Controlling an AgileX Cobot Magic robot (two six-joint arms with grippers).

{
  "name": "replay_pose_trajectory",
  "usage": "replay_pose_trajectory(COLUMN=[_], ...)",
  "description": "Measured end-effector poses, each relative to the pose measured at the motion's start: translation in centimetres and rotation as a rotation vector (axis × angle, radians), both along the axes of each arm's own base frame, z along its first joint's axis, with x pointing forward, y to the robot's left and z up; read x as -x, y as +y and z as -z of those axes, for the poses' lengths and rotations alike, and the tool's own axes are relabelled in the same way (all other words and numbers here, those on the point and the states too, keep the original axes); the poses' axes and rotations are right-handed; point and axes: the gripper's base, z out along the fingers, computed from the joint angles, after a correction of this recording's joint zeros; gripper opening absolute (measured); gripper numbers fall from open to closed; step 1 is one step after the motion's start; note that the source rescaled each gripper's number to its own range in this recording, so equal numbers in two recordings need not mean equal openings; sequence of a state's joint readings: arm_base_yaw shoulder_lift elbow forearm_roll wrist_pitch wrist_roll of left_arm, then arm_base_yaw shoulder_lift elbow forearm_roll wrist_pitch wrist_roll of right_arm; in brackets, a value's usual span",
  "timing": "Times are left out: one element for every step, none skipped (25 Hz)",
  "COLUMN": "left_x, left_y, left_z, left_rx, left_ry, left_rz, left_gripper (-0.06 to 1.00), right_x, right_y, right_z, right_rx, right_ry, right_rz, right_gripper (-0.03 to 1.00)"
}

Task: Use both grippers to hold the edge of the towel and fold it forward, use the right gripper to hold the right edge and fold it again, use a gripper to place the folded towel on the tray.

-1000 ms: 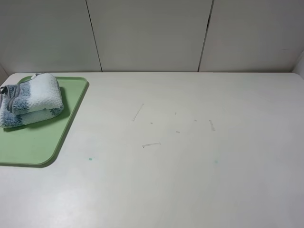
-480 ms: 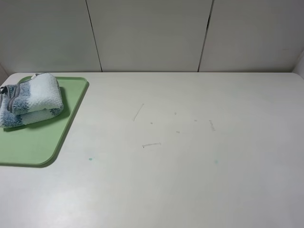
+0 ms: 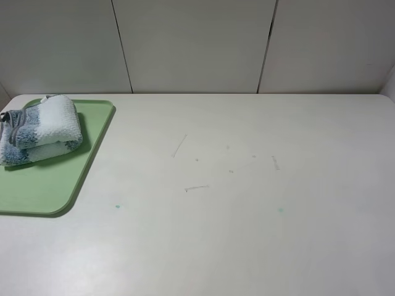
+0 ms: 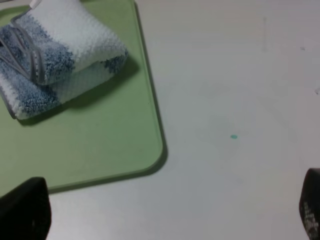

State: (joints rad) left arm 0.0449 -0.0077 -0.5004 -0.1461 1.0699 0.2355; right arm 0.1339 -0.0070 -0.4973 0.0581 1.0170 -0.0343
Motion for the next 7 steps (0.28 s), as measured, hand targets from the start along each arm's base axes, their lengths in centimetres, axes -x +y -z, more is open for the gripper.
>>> replay_pose_trajectory(left_x=[0.0,0.0,0.0,0.0,0.0,0.0,0.0], left_y=[0.0,0.0,0.0,0.0,0.0,0.0,0.0], left_z=[0.0,0.0,0.0,0.0,0.0,0.0,0.0], left_rx=[0.0,0.0,-0.001,-0.001,-0.001,-0.001,-0.001], left_ry=[0.0,0.0,0.0,0.0,0.0,0.0,0.0], left_rz=[0.0,0.0,0.001,0.001,0.001,0.001,0.001], left_gripper=[1.0,1.0,1.0,1.0,1.0,1.0,1.0], right_x=[0.0,0.0,0.0,0.0,0.0,0.0,0.0], right_y=[0.0,0.0,0.0,0.0,0.0,0.0,0.0], right_z=[0.0,0.0,0.0,0.0,0.0,0.0,0.0], right_rx=[0.0,0.0,0.0,0.0,0.0,0.0,0.0], right_ry=[0.0,0.0,0.0,0.0,0.0,0.0,0.0], right_rz=[0.0,0.0,0.0,0.0,0.0,0.0,0.0], right_gripper=[1.0,1.0,1.0,1.0,1.0,1.0,1.0])
